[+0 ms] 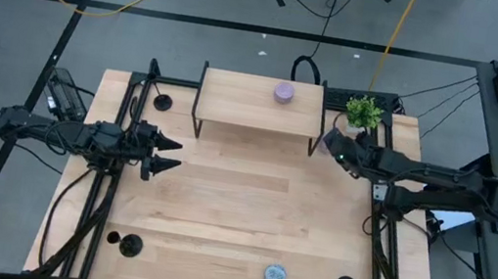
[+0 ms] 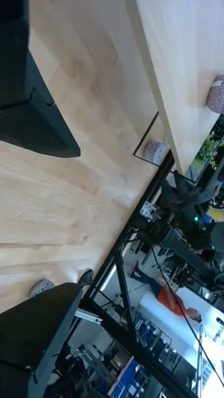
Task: Pick & Place candle stick holders
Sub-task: Put the white patterned scented candle on the shelf
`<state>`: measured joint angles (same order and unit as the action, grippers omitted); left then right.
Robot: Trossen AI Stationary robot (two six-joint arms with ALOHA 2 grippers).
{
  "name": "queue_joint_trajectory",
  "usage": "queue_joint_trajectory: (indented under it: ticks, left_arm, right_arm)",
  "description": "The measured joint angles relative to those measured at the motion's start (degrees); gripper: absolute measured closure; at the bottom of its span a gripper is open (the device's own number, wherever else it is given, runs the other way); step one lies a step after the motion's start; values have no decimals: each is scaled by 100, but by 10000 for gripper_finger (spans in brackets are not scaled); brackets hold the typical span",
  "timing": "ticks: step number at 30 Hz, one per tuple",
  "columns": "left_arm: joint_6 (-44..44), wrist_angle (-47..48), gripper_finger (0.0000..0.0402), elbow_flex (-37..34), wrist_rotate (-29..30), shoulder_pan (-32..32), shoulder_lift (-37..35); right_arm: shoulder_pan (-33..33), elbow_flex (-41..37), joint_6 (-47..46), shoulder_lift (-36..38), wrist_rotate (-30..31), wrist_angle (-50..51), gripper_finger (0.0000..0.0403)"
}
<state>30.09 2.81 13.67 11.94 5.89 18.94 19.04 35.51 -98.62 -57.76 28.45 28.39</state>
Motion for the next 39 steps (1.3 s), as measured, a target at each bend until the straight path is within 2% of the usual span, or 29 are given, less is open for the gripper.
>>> queue_joint_trajectory:
  ticks: [7, 24, 29, 33, 39]
  left_arm:
    - [4, 0, 50, 0, -51, 0, 0]
    - [66, -4, 50, 0, -40, 1, 1]
    - [68, -4, 50, 0, -34, 2, 0]
    - [74, -7, 50, 0, -37, 1, 1]
    - [159, -11, 50, 0, -40, 2, 2]
  right_arm:
    - [385, -398, -119, 2, -330, -857, 146]
    - [497, -512, -84, 2, -1086, -1421, 144]
    - [499, -512, -325, 2, -1010, -1531, 144]
    - [490, -512, -813, 2, -323, -1505, 145]
    - [522, -512, -1366, 2, 44, -1470, 142]
